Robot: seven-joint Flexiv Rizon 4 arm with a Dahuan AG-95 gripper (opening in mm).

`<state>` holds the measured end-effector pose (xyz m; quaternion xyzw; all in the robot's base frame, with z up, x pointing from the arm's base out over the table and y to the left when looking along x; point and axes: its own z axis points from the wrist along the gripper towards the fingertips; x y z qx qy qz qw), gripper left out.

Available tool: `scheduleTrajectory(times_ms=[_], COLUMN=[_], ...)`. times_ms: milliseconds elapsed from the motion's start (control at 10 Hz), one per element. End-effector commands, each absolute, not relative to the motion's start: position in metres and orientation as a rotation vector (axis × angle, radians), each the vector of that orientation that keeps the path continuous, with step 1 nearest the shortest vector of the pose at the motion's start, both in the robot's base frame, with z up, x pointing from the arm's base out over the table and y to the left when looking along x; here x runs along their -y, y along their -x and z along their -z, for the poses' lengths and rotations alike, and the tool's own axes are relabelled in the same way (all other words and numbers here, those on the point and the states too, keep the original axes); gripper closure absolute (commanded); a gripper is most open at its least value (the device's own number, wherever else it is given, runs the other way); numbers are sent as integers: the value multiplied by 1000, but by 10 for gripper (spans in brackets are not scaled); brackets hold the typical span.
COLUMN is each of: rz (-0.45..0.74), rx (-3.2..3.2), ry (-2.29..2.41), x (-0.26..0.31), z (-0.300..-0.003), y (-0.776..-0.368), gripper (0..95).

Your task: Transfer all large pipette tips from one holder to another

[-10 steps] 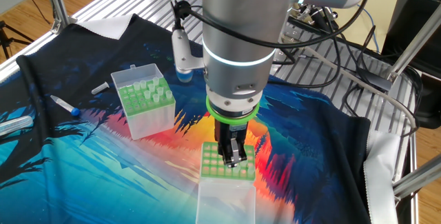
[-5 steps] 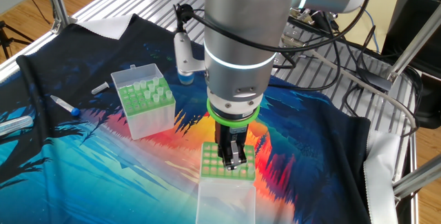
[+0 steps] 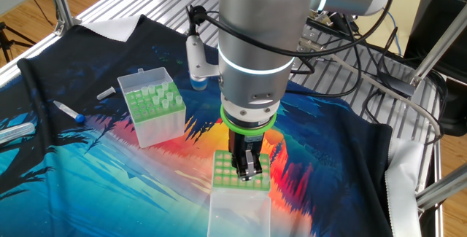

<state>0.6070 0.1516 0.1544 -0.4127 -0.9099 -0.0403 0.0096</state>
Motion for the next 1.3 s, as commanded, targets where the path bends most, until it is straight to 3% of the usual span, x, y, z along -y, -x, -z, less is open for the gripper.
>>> scheduleTrajectory(times_ms=[100,1100,1200,1300], rz=[119,136,134,136], rx=[2849,2874,2879,2885], ry=[1278,1265,1262,1261], x=[-151,-152,-152,-152], z=[-156,-143,-143,-143], y=[-605,-596,-596,-596], gripper=[760,760,950,950])
